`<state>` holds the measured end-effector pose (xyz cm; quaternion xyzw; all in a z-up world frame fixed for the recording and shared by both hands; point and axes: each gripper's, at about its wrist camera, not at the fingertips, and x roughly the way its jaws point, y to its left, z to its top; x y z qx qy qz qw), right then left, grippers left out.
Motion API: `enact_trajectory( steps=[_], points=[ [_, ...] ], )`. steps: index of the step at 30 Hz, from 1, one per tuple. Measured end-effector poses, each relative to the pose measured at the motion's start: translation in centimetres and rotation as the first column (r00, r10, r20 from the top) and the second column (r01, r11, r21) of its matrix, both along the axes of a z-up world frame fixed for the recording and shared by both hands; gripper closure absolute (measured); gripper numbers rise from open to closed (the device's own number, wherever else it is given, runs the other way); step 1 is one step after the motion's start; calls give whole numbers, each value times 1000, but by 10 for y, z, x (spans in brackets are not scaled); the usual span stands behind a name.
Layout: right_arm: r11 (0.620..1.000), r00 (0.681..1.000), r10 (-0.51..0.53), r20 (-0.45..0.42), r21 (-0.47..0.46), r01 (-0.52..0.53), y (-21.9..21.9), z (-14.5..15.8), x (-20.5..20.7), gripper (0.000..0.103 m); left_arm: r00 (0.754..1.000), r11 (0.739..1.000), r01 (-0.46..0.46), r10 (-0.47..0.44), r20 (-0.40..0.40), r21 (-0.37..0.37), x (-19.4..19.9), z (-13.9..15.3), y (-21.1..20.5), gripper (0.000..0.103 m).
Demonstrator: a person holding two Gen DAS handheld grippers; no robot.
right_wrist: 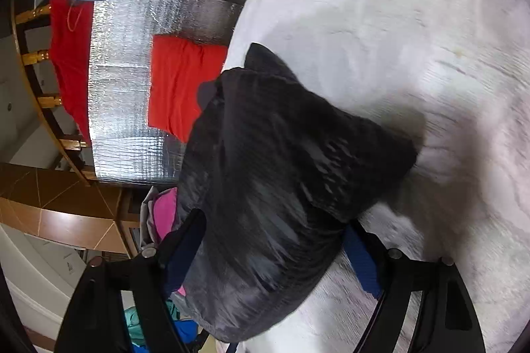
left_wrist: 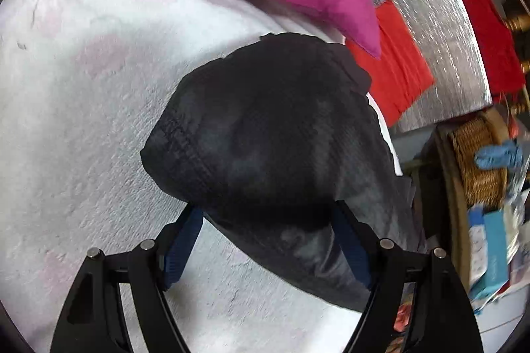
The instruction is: Fold large clothes
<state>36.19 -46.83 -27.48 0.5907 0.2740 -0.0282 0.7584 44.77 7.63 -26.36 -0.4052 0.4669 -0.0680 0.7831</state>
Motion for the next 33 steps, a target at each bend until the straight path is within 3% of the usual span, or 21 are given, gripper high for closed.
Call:
enact_trajectory(
  steps=[4, 6, 8, 11, 13, 16, 24, 27, 29, 33],
  points=[
    [996, 1000, 4, -6, -87, -5, 6, 6, 13, 18, 999, 994, -31, 27, -37, -104, 8, -16, 10, 23],
    [991, 1000, -8, -16, -133, 6, 10, 9, 15, 26, 999, 990, -42, 38, -31, -133, 9, -18, 13, 25],
    [985, 999, -10, -34, -171, 4, 11, 11, 16, 48, 999, 990, -46, 43, -26, -132, 9, -18, 14, 34],
    [985, 1000, -10, -11, -170, 7, 11, 17, 13, 62, 999, 992, -47, 47, -4, -116, 5, -15, 15, 54],
    [976, 1000, -4, -7, -218, 2, 15, 26, 11, 69, 999, 995, -32, 35, 23, -94, 3, -10, 14, 67],
    [961, 1000, 7, 1, -277, -7, 22, 39, 4, 77, 999, 999, -17, 19, 51, -47, -5, -3, 10, 78],
    [945, 998, 59, -14, -322, -61, 22, 58, -48, 86, 997, 999, 33, -35, 72, 32, -46, 17, 10, 84],
    [938, 997, 74, -28, -338, -79, 19, 57, -85, 88, 996, 996, 62, -66, 63, 58, -84, 19, 11, 84],
    [932, 996, 81, -21, -353, -83, 22, 57, -117, 97, 995, 995, 68, -73, 69, 73, -108, 20, 11, 84],
    [922, 993, 110, -49, -369, -120, 18, 52, -160, 97, 989, 986, 111, -123, 87, 128, -151, 16, 8, 85]
  ],
)
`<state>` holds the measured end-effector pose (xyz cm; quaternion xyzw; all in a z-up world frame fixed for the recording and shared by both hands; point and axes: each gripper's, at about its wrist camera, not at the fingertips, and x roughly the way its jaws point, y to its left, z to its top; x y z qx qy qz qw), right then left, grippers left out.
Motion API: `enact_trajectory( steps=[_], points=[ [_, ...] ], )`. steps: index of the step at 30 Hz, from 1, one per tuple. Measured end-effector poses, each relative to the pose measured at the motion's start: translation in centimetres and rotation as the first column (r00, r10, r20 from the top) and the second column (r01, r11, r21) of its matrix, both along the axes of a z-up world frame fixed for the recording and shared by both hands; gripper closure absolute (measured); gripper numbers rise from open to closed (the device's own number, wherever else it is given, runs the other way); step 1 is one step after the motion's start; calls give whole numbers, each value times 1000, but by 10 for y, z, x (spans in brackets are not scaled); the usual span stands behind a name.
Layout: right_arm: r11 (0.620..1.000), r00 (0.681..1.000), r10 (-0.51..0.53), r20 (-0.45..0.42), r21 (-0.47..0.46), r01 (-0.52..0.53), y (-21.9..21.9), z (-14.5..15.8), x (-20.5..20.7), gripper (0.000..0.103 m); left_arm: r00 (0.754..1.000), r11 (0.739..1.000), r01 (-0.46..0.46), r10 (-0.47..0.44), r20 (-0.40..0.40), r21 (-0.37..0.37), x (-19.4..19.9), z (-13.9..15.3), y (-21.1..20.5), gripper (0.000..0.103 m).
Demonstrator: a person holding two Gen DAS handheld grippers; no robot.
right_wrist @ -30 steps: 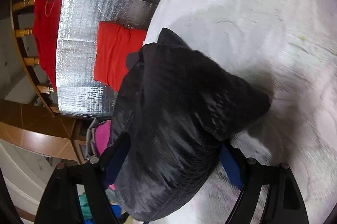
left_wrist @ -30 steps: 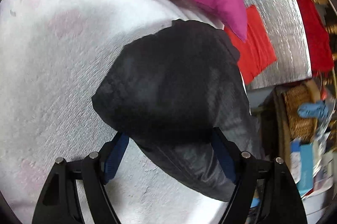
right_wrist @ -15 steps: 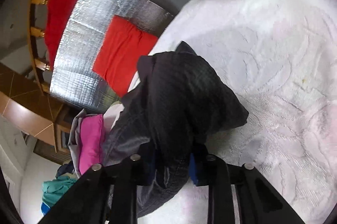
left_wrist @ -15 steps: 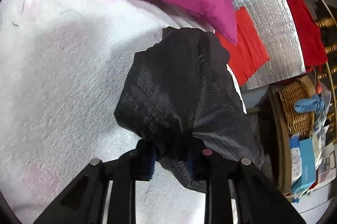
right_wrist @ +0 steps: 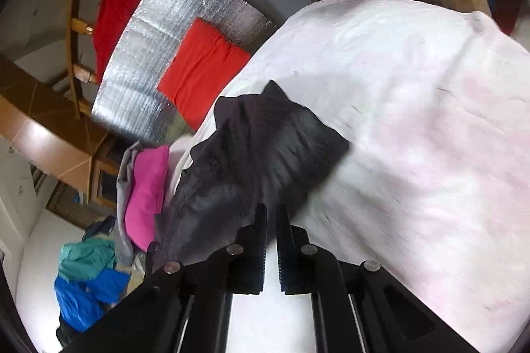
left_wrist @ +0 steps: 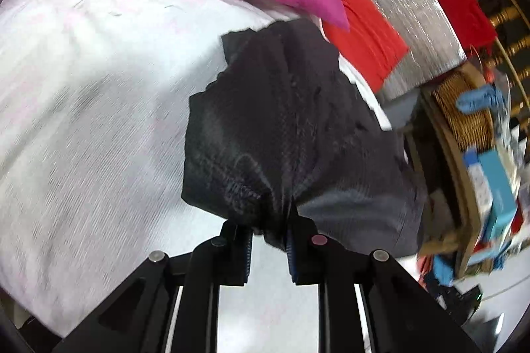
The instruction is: Fold large clothes
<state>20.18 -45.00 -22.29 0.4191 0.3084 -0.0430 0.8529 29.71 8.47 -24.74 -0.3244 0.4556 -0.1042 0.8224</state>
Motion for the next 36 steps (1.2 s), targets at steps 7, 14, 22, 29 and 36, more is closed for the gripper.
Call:
enact_trajectory(
  steps=[7, 14, 22, 29, 36],
  points=[
    [977, 998, -54, -9, 205, 55, -41, -13, -7, 46, 1000, 997, -23, 22, -19, -80, -24, -2, 17, 68],
    [943, 998, -63, 28, 330, 50, -45, -25, 34, 13, 990, 982, -135, 129, -52, -132, -45, -9, 36, 36],
    [907, 993, -110, -43, 405, 119, -44, -61, 100, 17, 982, 969, -160, 137, -133, -188, -3, -23, 23, 36],
    [944, 986, -163, -29, 286, 164, -33, -58, 128, 57, 990, 978, -131, 121, -70, -163, 36, -20, 22, 37],
    [988, 989, -151, 4, -27, 151, 3, -3, 100, 82, 996, 992, -95, 94, -9, -87, 44, -13, 23, 65]
  ],
)
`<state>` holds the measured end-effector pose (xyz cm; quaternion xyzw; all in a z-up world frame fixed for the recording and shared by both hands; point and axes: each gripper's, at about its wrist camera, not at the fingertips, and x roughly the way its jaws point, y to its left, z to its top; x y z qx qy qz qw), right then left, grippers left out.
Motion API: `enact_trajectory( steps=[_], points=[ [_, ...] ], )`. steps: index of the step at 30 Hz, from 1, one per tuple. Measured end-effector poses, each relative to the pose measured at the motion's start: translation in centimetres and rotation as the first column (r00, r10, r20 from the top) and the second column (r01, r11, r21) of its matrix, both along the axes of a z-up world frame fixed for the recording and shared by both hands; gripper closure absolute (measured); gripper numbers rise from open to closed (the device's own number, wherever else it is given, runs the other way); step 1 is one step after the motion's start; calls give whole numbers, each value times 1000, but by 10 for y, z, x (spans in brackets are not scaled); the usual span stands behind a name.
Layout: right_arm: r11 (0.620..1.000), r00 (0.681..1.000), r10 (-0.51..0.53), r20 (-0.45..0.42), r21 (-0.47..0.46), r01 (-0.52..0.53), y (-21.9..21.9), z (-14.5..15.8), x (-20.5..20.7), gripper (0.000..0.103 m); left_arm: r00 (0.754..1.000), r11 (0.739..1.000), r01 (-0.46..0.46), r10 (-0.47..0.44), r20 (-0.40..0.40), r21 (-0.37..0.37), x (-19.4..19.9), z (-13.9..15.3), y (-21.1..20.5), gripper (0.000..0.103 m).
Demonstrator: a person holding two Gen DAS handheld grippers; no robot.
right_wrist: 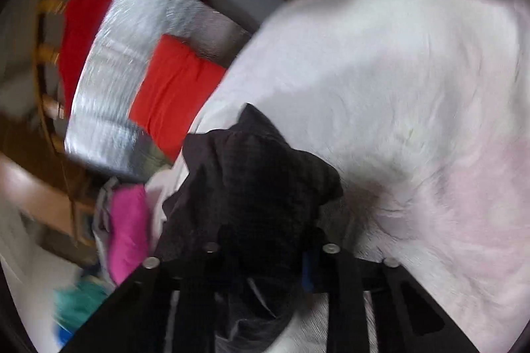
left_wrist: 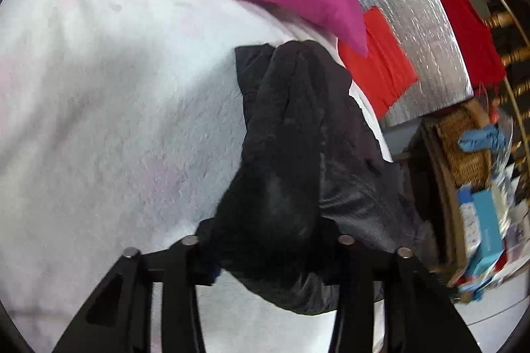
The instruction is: Fold large clothes
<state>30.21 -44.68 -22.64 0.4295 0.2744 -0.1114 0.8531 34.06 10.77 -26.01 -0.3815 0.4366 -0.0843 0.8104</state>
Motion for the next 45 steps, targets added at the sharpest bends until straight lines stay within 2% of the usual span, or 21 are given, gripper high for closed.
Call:
enact_trajectory(
  steps=[2, 6, 10, 12, 14, 16, 18, 20, 23, 24, 26, 28, 29, 31, 36, 39, 40, 42, 43, 44, 45],
  points=[
    [1000, 1000, 8, 5, -2, -8, 4, 6, -21, 85, 1000, 1000, -4, 4, 24, 30, -4, 7, 5, 69],
    [998, 999, 43, -14, -41, -44, 20, 9, -64, 86, 999, 1000, 3, -4, 38, 31, -17, 14, 21, 74],
    [998, 998, 63, -13, -4, -63, 26, -1, -114, 86, 998, 998, 48, -50, 34, 41, -51, 20, 32, 74],
    [997, 997, 78, -20, -1, -78, 27, -6, -139, 86, 997, 996, 73, -74, 29, 46, -69, 17, 36, 73],
    [993, 992, 114, -57, 1, -114, 28, -14, -149, 85, 995, 993, 96, -95, -21, 64, -80, 10, 39, 64],
    [989, 987, 135, -87, 72, -129, 23, -19, -158, 80, 993, 995, 88, -85, -76, 43, -86, 6, 48, 60],
    [982, 974, 175, -146, 104, -161, 23, -16, -165, 71, 992, 995, 87, -83, -96, 43, -95, 12, 55, 58],
    [967, 946, 253, -205, 80, -241, 27, -3, -176, 57, 991, 989, 96, -84, -108, 111, -112, 28, 62, 55],
    [926, 903, 373, -213, 29, -376, 41, 28, -179, 51, 997, 967, 66, -55, -49, 246, -130, 66, 71, 50],
    [916, 897, 394, -200, 1, -401, 47, 41, -176, 49, 998, 958, 61, -59, -17, 280, -129, 83, 69, 46],
    [903, 895, 413, -170, -49, -426, 56, 62, -165, 31, 996, 941, 68, -85, 39, 331, -122, 107, 60, 38],
    [885, 890, 436, -133, -117, -451, 70, 83, -136, 26, 988, 911, 89, -132, 81, 402, -107, 126, 39, 31],
    [878, 887, 442, -135, -137, -459, 75, 86, -127, 24, 982, 898, 106, -161, 96, 428, -94, 133, 24, 30],
    [866, 879, 443, -179, -170, -471, 88, 84, -83, 24, 975, 889, 137, -198, 98, 437, -71, 134, 3, 29],
    [852, 859, 378, -347, -233, -469, 103, 52, 17, 24, 966, 864, 243, -259, -25, 441, -5, 94, -51, 29],
    [848, 827, 369, -424, -211, -487, 101, 26, 53, 24, 950, 843, 313, -286, -127, 437, 26, 53, -71, 29],
    [840, 818, 370, -441, -216, -497, 102, 17, 60, 23, 948, 840, 319, -286, -142, 438, 30, 47, -77, 29],
    [792, 802, 363, -474, -297, -534, 114, 7, 69, 23, 942, 820, 333, -306, -136, 465, 36, 30, -84, 29],
    [758, 800, 350, -488, -354, -548, 122, 5, 70, 31, 941, 809, 335, -317, -122, 483, 36, 28, -87, 32],
    [727, 795, 344, -500, -394, -562, 129, 5, 69, 49, 940, 805, 334, -321, -114, 491, 37, 29, -90, 41],
    [704, 793, 340, -506, -422, -571, 135, 6, 68, 60, 940, 805, 333, -323, -108, 491, 40, 30, -91, 74]
  ],
)
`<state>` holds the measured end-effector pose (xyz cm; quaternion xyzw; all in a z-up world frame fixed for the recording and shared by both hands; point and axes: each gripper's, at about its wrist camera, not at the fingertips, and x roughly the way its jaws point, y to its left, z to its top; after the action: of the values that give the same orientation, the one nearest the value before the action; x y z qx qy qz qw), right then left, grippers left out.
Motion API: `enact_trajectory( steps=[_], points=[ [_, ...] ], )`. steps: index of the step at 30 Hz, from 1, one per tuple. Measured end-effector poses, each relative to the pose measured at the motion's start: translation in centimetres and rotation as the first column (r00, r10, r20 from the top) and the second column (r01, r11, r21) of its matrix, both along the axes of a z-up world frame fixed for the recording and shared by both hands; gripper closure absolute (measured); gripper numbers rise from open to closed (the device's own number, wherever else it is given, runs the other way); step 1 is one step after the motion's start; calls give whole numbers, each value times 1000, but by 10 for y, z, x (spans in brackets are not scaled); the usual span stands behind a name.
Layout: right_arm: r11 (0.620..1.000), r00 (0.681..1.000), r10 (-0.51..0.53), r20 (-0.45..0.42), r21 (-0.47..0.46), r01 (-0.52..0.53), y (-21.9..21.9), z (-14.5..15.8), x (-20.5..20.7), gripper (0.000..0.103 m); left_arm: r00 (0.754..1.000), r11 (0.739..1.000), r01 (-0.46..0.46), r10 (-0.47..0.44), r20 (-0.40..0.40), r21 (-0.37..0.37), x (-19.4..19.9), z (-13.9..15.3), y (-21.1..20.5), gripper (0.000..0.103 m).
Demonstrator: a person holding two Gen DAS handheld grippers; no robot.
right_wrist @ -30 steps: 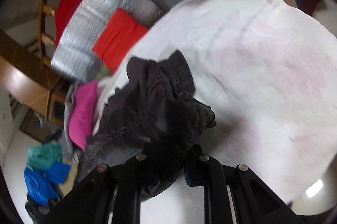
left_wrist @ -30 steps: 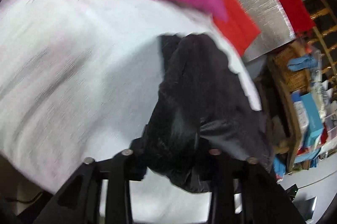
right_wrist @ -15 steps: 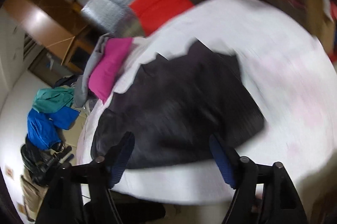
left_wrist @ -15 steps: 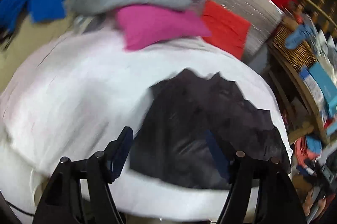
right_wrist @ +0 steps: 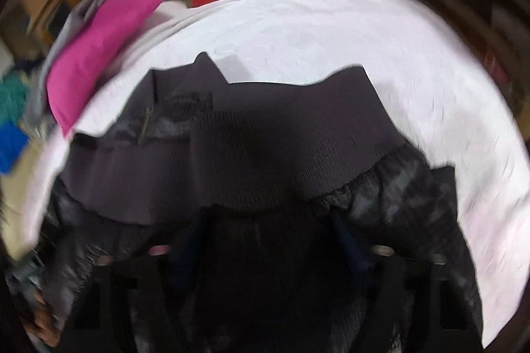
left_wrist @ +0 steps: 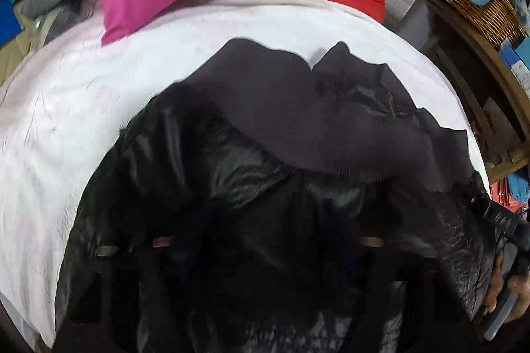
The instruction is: Fold large clothes
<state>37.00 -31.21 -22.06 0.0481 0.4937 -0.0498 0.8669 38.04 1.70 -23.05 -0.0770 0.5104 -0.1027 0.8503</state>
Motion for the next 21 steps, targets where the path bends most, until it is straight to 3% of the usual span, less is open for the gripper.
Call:
enact_trajectory(
  steps=[1, 3, 7, 10, 13, 15, 16, 18, 21],
  points=[
    [1000, 1000, 5, 18, -17, -5, 4, 3, -2, 78, 1000, 1000, 7, -7, -7, -31, 5, 0, 0, 99],
    [1000, 995, 0, 98, -20, 2, 10, 20, -7, 85, 1000, 996, -9, 8, -14, -86, 13, 0, 2, 99],
    [999, 977, -11, 211, 40, 3, 5, 45, -4, 85, 996, 995, -22, 30, 83, -100, 19, 21, -1, 99],
    [994, 953, -46, 299, 107, 14, -3, 55, 4, 85, 984, 997, -33, 43, 173, -65, 21, 38, -5, 99],
    [986, 942, -107, 318, 153, 60, -21, 45, 16, 85, 981, 997, -63, 69, 181, -41, 32, 36, -3, 99],
    [981, 955, -144, 258, 165, 104, -32, 21, 33, 85, 985, 994, -106, 104, 141, 9, 40, 23, 0, 99],
    [970, 965, -168, 204, 209, 124, -41, 5, 41, 82, 988, 991, -130, 127, 85, 31, 45, 12, 3, 99],
    [939, 972, -196, 132, 311, 147, -51, -14, 53, 73, 990, 990, -141, 141, 29, 2, 49, 4, 8, 99],
    [927, 970, -193, 149, 352, 130, -57, -9, 52, 53, 988, 989, -150, 150, 26, -14, 50, 2, 13, 95]
  ],
)
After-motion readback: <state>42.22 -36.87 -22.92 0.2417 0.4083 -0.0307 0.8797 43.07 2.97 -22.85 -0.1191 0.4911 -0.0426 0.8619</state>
